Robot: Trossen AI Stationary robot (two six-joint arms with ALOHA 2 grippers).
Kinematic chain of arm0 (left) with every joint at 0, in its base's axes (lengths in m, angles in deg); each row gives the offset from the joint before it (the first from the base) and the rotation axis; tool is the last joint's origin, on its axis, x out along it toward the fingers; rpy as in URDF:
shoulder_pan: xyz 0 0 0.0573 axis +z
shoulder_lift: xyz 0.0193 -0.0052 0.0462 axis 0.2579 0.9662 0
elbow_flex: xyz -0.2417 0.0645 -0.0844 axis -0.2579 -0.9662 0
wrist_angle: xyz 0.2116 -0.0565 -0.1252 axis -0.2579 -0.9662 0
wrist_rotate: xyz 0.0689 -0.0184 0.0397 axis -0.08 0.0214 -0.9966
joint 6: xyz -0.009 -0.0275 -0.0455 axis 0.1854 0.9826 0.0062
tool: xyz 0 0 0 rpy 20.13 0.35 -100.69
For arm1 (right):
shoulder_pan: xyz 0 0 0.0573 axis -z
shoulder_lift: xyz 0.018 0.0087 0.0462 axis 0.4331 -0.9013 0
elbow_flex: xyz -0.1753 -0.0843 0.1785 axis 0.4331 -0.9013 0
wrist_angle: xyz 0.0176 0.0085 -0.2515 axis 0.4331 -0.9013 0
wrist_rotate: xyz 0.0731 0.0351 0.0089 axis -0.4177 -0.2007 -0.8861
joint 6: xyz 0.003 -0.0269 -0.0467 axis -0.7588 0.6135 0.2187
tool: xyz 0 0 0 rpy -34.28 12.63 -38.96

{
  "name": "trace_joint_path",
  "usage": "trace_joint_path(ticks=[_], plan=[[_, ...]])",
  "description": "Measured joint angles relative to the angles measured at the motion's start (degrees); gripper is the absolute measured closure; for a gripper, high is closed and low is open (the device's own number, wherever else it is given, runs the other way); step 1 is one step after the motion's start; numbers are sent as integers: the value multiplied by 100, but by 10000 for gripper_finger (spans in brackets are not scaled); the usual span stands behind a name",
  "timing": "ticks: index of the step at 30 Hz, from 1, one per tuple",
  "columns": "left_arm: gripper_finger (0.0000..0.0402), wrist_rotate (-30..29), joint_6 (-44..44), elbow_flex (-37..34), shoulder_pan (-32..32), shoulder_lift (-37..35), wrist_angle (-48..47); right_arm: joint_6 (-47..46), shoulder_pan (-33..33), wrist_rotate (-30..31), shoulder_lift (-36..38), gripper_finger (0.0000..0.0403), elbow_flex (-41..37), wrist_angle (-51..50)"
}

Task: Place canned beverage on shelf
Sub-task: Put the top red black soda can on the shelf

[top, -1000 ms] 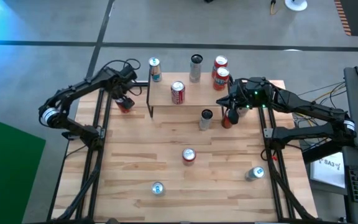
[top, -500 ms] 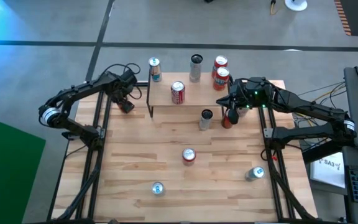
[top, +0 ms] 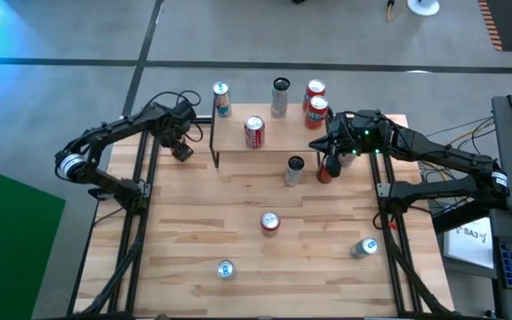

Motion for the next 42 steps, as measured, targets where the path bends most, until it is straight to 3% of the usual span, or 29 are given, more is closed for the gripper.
trace_joint_path(ticks=[13,27,37,42], plan=[[172,39,112,-5,2,-24,-17,-4,-1,0,0,390,0,-4],[72,-212,35,-7,0,-48,137,-4,1,0,0,390,0,-4],[50,-151,-8,7,0,-183,27,-4,-1,0,0,390,0,17],[32,194,-52,65,2,-335,50,-4,1,0,0,390,0,17]])
